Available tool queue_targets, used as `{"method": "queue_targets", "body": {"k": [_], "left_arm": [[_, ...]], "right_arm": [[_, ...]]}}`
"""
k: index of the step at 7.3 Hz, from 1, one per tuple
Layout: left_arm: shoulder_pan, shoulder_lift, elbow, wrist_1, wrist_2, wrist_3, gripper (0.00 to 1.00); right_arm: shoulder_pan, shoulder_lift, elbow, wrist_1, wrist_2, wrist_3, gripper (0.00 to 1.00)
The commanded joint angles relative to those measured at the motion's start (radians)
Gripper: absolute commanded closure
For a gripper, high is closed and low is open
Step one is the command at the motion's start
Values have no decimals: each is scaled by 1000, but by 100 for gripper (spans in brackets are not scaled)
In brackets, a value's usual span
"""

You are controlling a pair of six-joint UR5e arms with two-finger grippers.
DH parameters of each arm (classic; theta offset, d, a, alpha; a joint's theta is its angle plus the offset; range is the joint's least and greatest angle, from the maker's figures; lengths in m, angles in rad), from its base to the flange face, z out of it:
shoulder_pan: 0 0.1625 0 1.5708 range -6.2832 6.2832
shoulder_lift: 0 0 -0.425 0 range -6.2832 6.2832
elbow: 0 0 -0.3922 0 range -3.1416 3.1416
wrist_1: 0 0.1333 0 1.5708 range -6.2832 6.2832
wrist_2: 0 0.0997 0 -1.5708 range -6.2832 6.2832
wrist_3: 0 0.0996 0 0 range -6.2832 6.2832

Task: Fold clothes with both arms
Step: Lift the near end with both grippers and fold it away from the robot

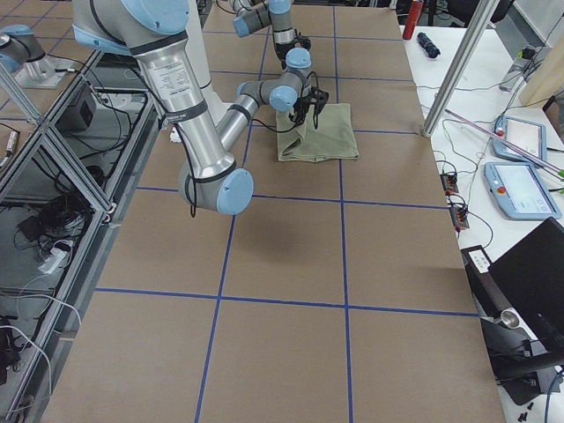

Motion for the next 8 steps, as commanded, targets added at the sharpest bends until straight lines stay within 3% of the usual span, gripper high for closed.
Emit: {"method": "queue_targets", "body": {"k": [1, 2, 4, 7, 8], "left_arm": [[-84, -65, 166, -94, -30, 28, 100], [-108, -89, 240, -144, -30, 29, 100], [-132, -111, 293, -179, -30, 29, 100], [-186, -177, 406, -211, -28, 55, 100], [-207, -180, 485, -289, -25, 72, 36]], "right_arm": [[51, 56, -166, 126, -12, -7, 100], [69, 86, -217, 128, -11, -7, 100], [85, 152, -309, 131, -9, -8, 100], [99, 191, -373, 136, -8, -10, 100], [99, 202, -416, 174, -23, -14, 2]]}}
